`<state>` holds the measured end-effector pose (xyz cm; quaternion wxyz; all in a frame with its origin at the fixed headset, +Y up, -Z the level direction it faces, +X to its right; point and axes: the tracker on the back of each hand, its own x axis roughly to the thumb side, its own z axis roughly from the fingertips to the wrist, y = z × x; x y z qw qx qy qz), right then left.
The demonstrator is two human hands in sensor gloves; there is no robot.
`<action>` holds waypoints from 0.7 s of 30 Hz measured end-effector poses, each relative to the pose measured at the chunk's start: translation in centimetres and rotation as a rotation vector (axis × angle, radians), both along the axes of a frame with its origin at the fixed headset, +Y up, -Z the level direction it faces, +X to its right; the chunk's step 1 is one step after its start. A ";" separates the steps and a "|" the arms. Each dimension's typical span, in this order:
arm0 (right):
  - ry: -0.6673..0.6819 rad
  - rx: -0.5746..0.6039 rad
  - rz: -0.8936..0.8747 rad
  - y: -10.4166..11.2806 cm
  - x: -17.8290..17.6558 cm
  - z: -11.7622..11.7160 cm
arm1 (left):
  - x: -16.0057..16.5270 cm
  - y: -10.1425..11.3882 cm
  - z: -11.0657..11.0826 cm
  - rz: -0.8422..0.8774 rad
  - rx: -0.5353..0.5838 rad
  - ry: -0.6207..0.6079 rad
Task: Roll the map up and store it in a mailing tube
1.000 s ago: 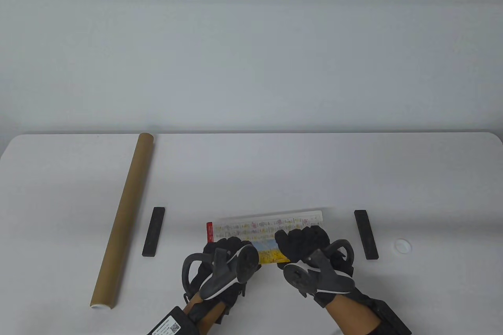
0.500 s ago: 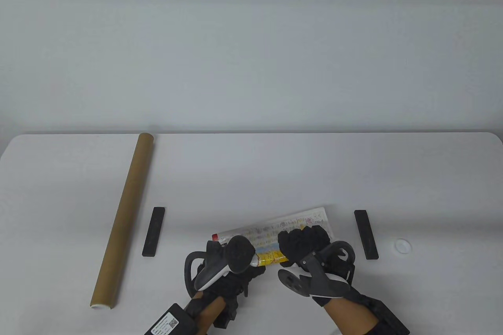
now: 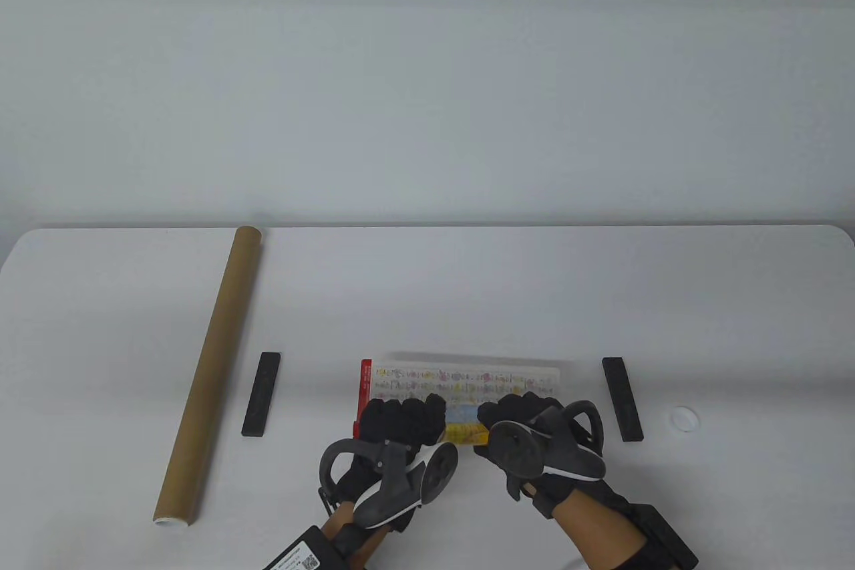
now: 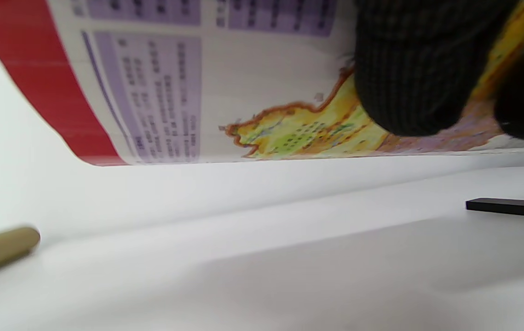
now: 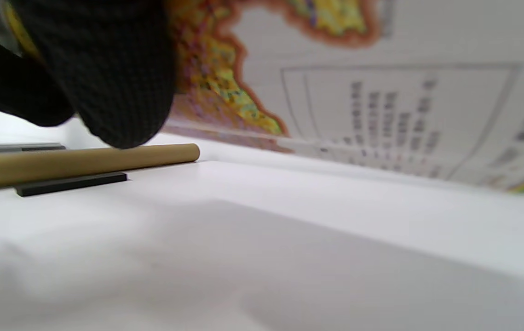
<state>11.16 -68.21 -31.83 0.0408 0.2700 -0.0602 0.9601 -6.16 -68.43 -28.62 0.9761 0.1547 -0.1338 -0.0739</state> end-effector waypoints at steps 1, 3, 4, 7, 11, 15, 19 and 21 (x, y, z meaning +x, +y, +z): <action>0.004 -0.018 -0.012 0.0 0.1 -0.1 | 0.0 0.1 0.1 -0.012 0.020 0.001; 0.015 -0.041 -0.031 -0.1 0.1 -0.1 | 0.0 0.2 0.1 -0.028 0.035 0.005; 0.017 -0.033 -0.028 -0.1 0.0 -0.1 | 0.0 0.3 0.1 -0.026 0.035 0.006; 0.024 0.016 -0.004 -0.2 -0.2 0.2 | -0.2 0.2 -0.1 -0.006 0.008 0.013; 0.027 0.107 0.040 0.0 -0.6 0.8 | -0.6 0.2 -0.6 0.038 -0.074 0.028; 0.037 0.221 0.101 0.3 -1.1 1.6 | -1.3 0.0 -1.3 0.131 -0.202 0.048; 0.045 0.299 0.151 0.5 -1.4 2.1 | -2.2 -0.4 -2.1 0.231 -0.335 0.059; 0.046 0.324 0.169 0.5 -1.5 2.3 | -2.6 -0.6 -2.4 0.276 -0.391 0.062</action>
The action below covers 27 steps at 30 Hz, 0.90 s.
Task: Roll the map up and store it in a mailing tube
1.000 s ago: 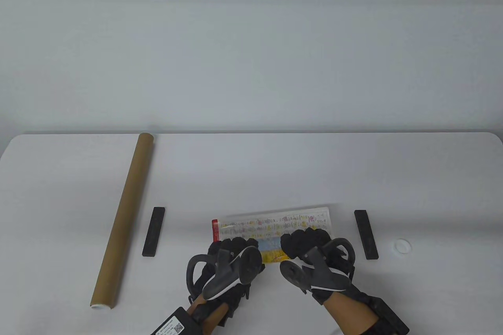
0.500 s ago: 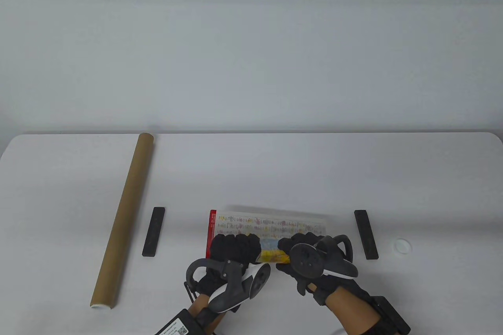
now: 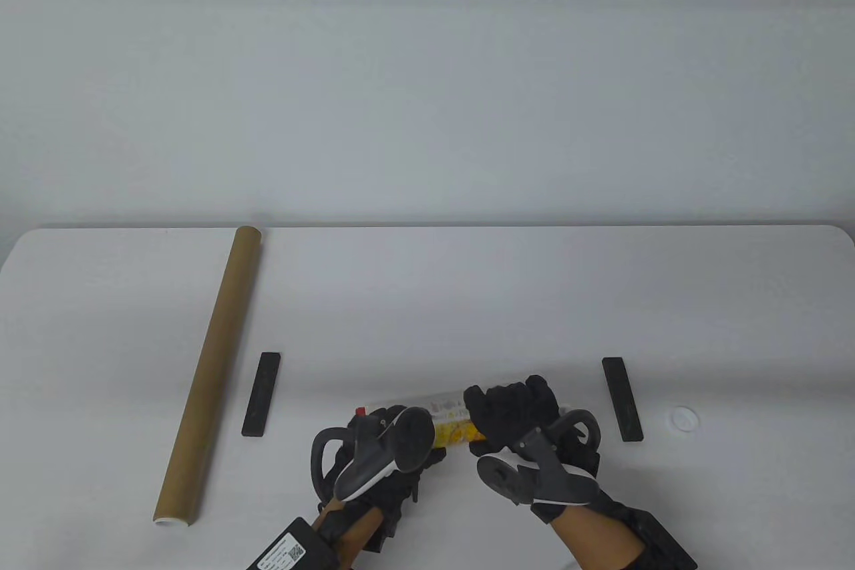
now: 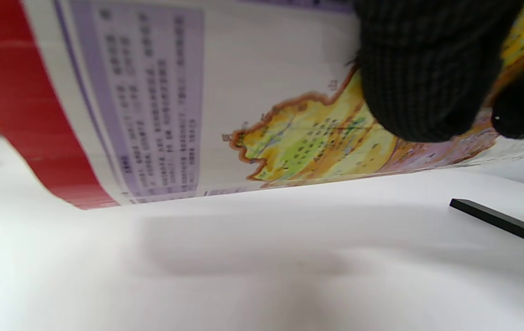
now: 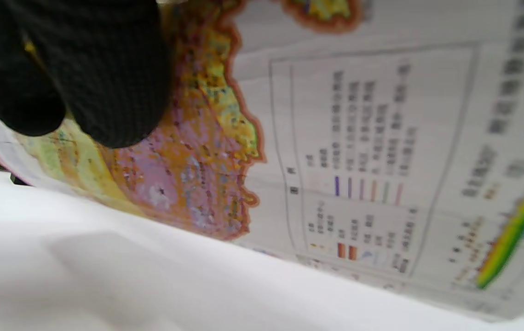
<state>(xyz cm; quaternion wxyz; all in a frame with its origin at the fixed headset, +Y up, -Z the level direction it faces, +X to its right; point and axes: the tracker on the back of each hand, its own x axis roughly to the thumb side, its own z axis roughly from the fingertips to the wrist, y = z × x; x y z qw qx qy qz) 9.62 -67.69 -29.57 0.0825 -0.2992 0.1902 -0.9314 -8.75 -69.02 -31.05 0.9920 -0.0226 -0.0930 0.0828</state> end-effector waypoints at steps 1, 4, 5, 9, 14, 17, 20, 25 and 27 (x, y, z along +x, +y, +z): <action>0.000 0.011 0.008 0.0 -0.1 0.1 | -0.2 -0.1 -0.2 0.020 -0.027 -0.001; -0.001 0.011 0.012 0.1 -0.1 0.0 | -0.3 -0.3 -0.4 0.044 -0.062 -0.017; -0.004 0.007 0.016 0.0 -0.1 0.0 | -0.3 -0.3 -0.4 0.042 -0.063 -0.023; -0.019 -0.016 0.027 -0.2 0.0 -0.3 | 0.2 -0.2 0.0 0.009 -0.014 -0.035; -0.041 -0.049 0.018 -0.3 0.2 -0.8 | 0.9 0.2 0.8 -0.096 0.106 -0.035; -0.047 -0.103 -0.025 -0.2 0.5 -1.1 | 1.4 0.6 1.3 -0.152 0.185 -0.033; -0.046 -0.175 -0.084 -0.1 0.9 -1.5 | 1.7 0.9 1.8 -0.199 0.295 -0.039; -0.021 -0.316 -0.184 -0.5 1.4 -2.2 | 2.1 1.2 2.4 -0.286 0.434 -0.052; -0.016 -0.349 -0.190 -0.6 1.6 -2.4 | 2.1 1.3 2.4 -0.292 0.432 -0.055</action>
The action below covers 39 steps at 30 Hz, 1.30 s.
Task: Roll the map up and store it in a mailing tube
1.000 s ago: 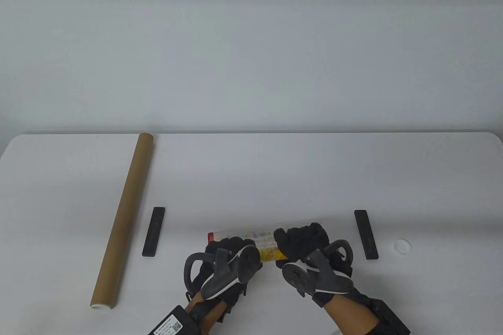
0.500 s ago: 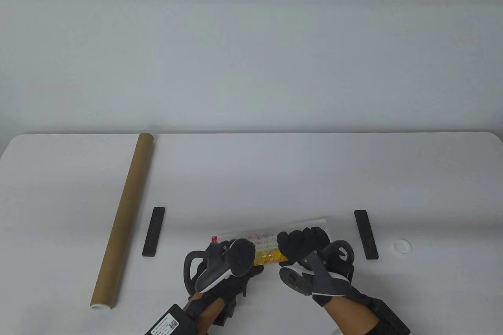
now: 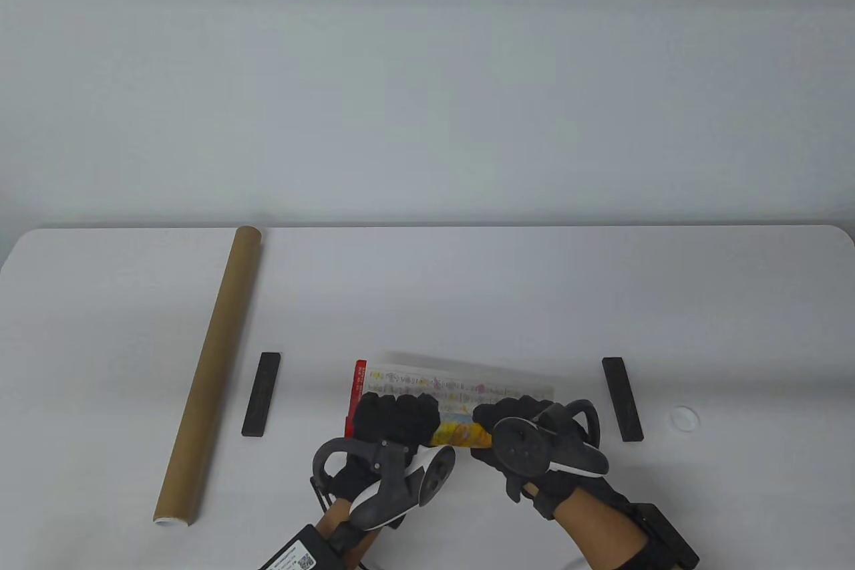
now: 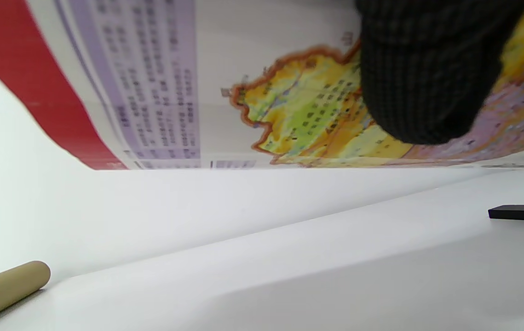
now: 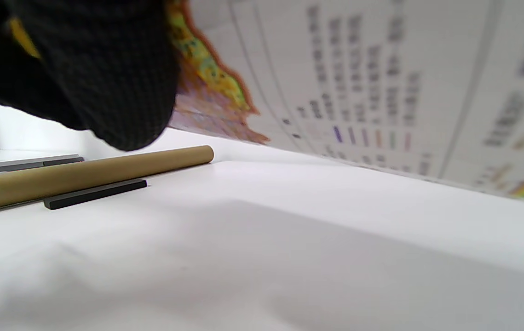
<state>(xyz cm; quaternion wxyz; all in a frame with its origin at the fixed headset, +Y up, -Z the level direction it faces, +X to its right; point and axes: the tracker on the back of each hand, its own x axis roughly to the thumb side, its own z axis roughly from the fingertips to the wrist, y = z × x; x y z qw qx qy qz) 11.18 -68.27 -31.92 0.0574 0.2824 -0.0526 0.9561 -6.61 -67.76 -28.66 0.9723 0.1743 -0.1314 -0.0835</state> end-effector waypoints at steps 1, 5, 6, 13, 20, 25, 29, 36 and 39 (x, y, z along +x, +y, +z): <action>0.000 0.001 0.000 0.0 0.0 0.0 | 0.0 0.0 0.0 0.000 -0.004 0.000; 0.009 0.021 0.010 0.0 -0.1 0.2 | -0.1 0.0 -0.2 0.007 -0.056 0.008; 0.012 0.042 0.013 0.0 -0.1 0.3 | -0.1 0.0 -0.3 0.015 -0.074 0.012; 0.018 0.223 0.129 0.3 -0.9 1.5 | -1.1 -0.5 -1.5 0.158 -0.303 0.040; 0.023 0.363 0.224 0.6 -1.5 2.3 | -2.2 -1.4 -2.7 0.326 -0.537 0.033; 0.019 0.323 0.236 0.4 -1.5 2.0 | -2.0 -1.7 -2.7 0.304 -0.540 0.004; 0.004 0.285 0.223 0.3 -1.3 1.6 | -1.4 -1.4 -2.1 0.207 -0.392 0.000; -0.018 0.211 0.150 0.5 -0.7 0.9 | -0.7 -0.9 -1.2 0.107 -0.208 0.012; -0.021 0.158 0.108 0.5 -0.3 0.6 | -0.7 -0.7 -1.0 0.092 -0.152 0.015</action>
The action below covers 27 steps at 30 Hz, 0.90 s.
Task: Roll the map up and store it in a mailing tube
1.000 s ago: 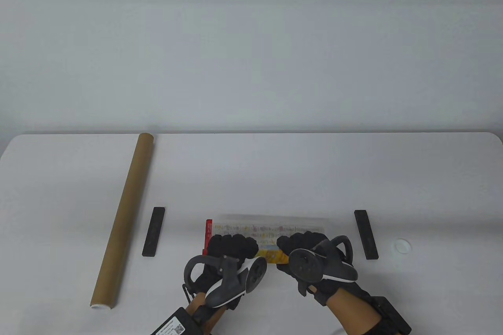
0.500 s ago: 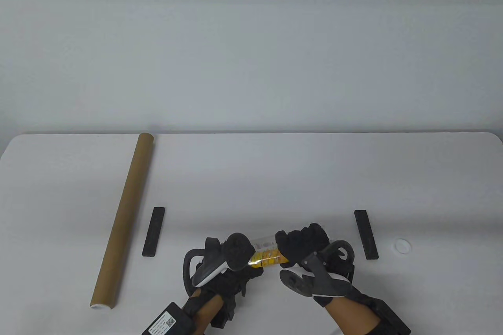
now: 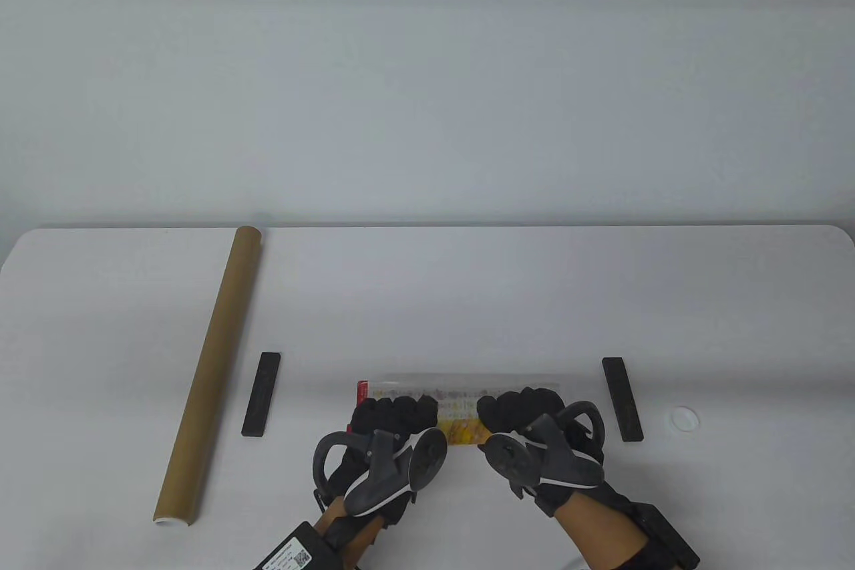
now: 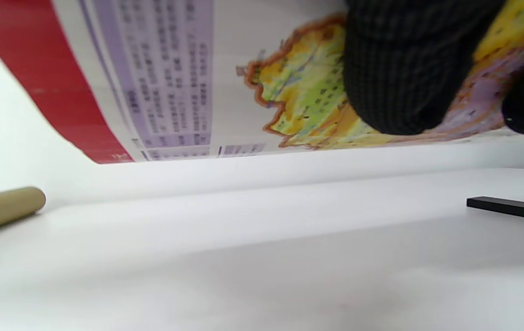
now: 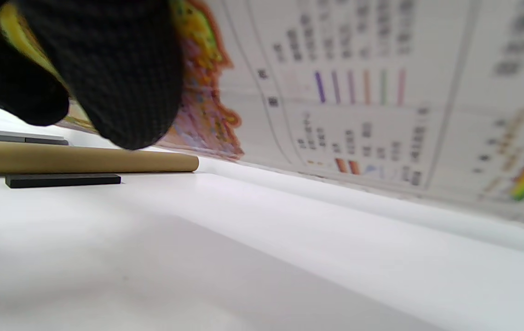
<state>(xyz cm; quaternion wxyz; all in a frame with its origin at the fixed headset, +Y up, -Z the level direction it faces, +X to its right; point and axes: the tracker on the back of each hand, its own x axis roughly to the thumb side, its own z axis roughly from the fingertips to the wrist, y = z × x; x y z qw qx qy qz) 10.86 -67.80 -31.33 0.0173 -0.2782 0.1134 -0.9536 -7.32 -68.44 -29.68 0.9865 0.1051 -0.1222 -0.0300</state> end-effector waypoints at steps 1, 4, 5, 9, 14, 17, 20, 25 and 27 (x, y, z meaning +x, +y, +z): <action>0.002 -0.025 -0.014 0.0 0.1 -0.1 | 0.0 0.0 0.0 -0.006 0.009 0.001; 0.015 -0.062 -0.051 -0.4 0.2 -0.3 | 0.1 0.1 0.1 -0.038 0.044 0.003; 0.016 -0.036 -0.053 -0.5 0.2 -0.2 | 0.1 0.2 0.1 -0.040 0.039 0.005; 0.025 -0.004 -0.036 -0.5 0.1 0.0 | 0.0 0.2 -0.1 -0.025 -0.016 0.006; 0.031 0.062 0.022 -0.4 -0.2 0.5 | -0.4 -0.1 -0.7 0.039 -0.143 0.021; 0.035 0.105 0.060 -0.3 -0.5 0.8 | -0.8 -0.3 -1.0 0.087 -0.228 0.028; 0.041 0.133 0.080 -0.3 -0.7 1.1 | -1.2 -0.6 -1.5 0.135 -0.319 0.037; 0.049 0.149 0.091 -0.2 -0.8 1.1 | -1.6 -1.0 -2.0 0.186 -0.416 0.026; 0.045 0.137 0.103 -0.2 -0.8 1.0 | -1.5 -1.1 -1.9 0.180 -0.402 0.012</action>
